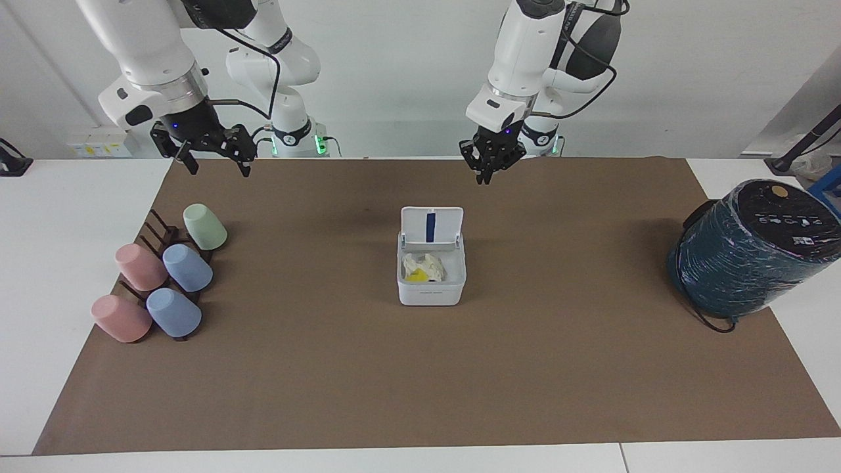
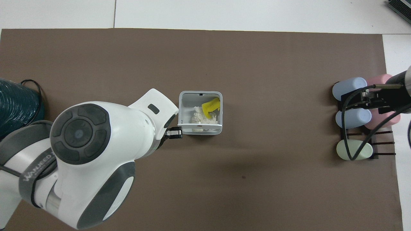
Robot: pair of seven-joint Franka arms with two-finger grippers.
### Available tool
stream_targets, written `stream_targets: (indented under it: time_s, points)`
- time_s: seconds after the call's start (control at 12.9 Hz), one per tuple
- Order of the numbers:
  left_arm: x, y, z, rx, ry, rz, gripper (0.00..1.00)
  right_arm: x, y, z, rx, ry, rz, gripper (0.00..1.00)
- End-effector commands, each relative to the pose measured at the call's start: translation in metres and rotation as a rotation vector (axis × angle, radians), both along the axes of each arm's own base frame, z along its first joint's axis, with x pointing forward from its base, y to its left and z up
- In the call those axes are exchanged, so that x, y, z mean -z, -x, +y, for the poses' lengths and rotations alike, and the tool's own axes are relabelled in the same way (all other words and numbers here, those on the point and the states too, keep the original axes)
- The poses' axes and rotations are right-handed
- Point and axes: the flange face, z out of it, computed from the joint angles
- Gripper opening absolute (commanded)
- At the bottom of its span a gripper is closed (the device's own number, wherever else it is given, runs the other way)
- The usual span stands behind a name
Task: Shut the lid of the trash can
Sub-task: 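Move the left gripper toward the open lid of the white trash can, then push the raised lid down over the can with the left gripper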
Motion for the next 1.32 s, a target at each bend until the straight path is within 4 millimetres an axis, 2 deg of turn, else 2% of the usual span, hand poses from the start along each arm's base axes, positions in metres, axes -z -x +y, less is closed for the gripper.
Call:
stream_targets:
  time_s: [0.0, 0.16, 0.39, 0.7, 0.85, 1.09, 1.24]
  points:
    - [0.018, 0.01, -0.013, -0.031, 0.041, -0.019, 0.15, 0.0, 0.007, -0.002, 0.003, -0.001, -0.005, 1.0]
    - [0.041, 0.006, -0.033, -0.045, 0.058, -0.028, 0.15, 0.0, 0.007, -0.002, 0.005, -0.001, -0.005, 1.0]
    - [0.054, -0.007, -0.044, -0.076, 0.109, -0.071, 0.15, 0.0, 0.007, -0.002, 0.005, -0.001, -0.005, 1.0]
    - [0.058, -0.034, -0.046, -0.14, 0.226, -0.149, 0.15, 0.0, 0.007, -0.003, 0.006, -0.001, -0.005, 1.0]
    - [0.077, -0.052, -0.048, -0.172, 0.268, -0.189, 0.15, 0.0, 0.007, -0.002, 0.005, -0.001, -0.005, 1.0]
    - [0.082, -0.059, -0.049, -0.189, 0.287, -0.201, 0.15, 0.0, 0.007, -0.002, 0.003, -0.001, -0.005, 1.0]
    - [0.086, -0.069, -0.038, -0.213, 0.286, -0.202, 0.15, 0.0, 0.007, -0.002, 0.005, -0.001, -0.005, 1.0]
